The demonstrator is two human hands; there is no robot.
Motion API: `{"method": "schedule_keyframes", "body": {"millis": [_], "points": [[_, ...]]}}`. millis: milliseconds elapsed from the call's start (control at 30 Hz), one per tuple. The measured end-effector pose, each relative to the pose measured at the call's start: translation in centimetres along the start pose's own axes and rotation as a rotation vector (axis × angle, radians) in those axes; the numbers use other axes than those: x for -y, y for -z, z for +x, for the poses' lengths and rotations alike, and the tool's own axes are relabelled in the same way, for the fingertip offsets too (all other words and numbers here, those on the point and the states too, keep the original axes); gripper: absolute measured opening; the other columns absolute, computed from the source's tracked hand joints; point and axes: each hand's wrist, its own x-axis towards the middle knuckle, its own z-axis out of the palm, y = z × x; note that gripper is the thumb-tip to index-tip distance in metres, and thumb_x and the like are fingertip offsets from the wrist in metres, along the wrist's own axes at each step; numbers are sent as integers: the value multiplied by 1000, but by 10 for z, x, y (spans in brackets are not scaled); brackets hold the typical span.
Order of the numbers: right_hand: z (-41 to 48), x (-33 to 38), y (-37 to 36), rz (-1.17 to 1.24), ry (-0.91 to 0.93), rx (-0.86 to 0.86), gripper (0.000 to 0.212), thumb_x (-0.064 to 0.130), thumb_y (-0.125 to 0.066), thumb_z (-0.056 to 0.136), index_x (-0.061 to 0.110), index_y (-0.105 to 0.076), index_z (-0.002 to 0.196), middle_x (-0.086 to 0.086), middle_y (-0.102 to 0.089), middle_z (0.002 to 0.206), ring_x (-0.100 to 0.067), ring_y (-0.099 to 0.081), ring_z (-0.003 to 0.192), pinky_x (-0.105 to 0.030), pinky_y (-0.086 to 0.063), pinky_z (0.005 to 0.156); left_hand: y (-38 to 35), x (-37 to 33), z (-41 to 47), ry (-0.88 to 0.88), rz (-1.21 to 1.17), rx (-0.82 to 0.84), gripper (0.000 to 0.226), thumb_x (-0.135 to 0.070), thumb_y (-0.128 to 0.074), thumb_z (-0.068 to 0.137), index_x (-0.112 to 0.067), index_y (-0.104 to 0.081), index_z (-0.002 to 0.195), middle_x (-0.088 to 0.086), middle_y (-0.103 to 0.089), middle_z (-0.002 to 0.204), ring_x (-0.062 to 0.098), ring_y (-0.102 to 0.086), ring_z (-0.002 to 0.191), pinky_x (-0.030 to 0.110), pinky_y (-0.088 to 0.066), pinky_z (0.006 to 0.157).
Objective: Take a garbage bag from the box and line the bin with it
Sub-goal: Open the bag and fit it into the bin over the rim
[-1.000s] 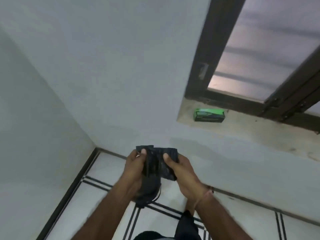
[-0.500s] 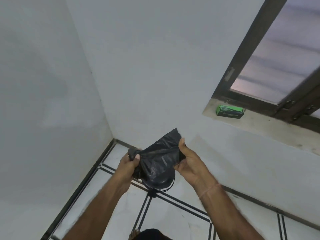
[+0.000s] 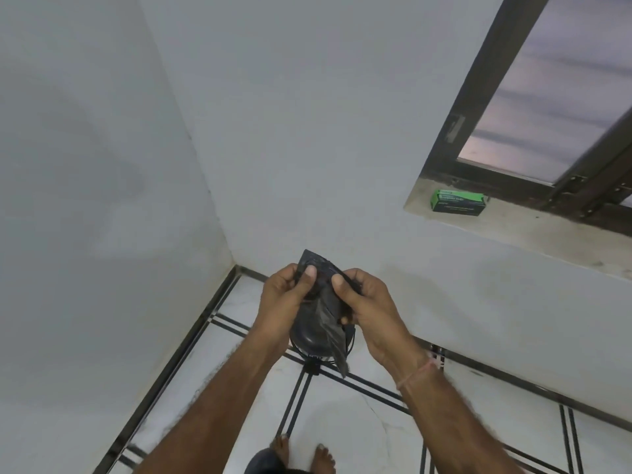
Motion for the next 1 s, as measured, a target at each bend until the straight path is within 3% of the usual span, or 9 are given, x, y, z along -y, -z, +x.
{"method": "schedule_keyframes", "body": {"millis": [133, 300, 400, 467, 533, 600, 767, 900, 1000], "points": [[-6, -2, -2, 50, -36, 11, 13, 21, -67, 98, 9, -74, 98, -8, -75, 88, -19, -65, 78, -24, -52, 61, 10, 3, 0, 42, -67, -70, 37, -33, -61, 100, 1, -72, 110, 21, -78, 103, 27, -75, 87, 33, -60, 71], [-7, 5, -16, 157, -112, -42, 24, 30, -78, 81, 9, -74, 92, -4, -68, 77, -13, -58, 66, -20, -50, 57, 23, -2, 11, 63, -44, -59, 38, -37, -62, 99, -2, -72, 108, 20, -78, 102, 32, -72, 90, 38, -57, 77], [-3, 12, -30, 208, -133, -80, 18, 28, -77, 84, 11, -72, 84, -2, -72, 75, -13, -64, 66, -21, -52, 56, 24, -9, 11, 64, 7, -119, 36, -36, -70, 93, -11, -63, 118, 8, -71, 112, 27, -68, 105, 24, -52, 75], [-2, 16, -41, 238, -123, -99, 19, 27, -77, 86, 11, -71, 79, -6, -71, 77, -18, -65, 70, -24, -57, 61, 28, -14, 2, -63, 142, -200, 40, -41, -74, 89, -24, -57, 122, -2, -61, 123, 16, -58, 116, 22, -47, 84], [1, 19, -52, 239, -114, -123, 22, 29, -79, 85, 10, -69, 78, -11, -66, 79, -22, -62, 73, -26, -57, 65, 34, -18, -3, -207, 210, -101, 29, -42, -72, 91, -28, -66, 115, -5, -68, 119, 13, -61, 114, 33, -51, 94], [3, 20, -63, 247, -90, -143, 23, 27, -78, 88, 7, -69, 82, -11, -64, 78, -20, -64, 71, -26, -58, 63, 34, -24, -6, -180, 88, 84, 26, -34, -65, 97, -19, -74, 116, 1, -77, 112, 19, -70, 110, 43, -55, 99], [8, 21, -86, 198, -1, -176, 38, 32, -69, 96, -3, -75, 108, -15, -75, 97, -23, -72, 91, -28, -60, 78, 43, -32, -1, -83, -120, 200, 37, -32, -49, 104, -13, -72, 126, 13, -76, 119, 27, -70, 117, 37, -56, 97], [10, 20, -100, 179, 26, -203, 16, 22, -72, 94, 8, -79, 99, -7, -78, 91, -16, -72, 84, -27, -60, 76, 58, -37, 6, -42, -178, 233, 37, -29, -46, 106, -12, -70, 129, 14, -76, 120, 26, -71, 116, 30, -57, 90], [10, 17, -108, 189, 13, -227, 16, 20, -73, 93, 6, -76, 99, -9, -76, 87, -17, -72, 80, -27, -59, 72, 63, -39, 6, -19, -189, 244, 33, -24, -50, 105, -11, -72, 125, 13, -77, 116, 23, -73, 111, 27, -58, 86]]}}
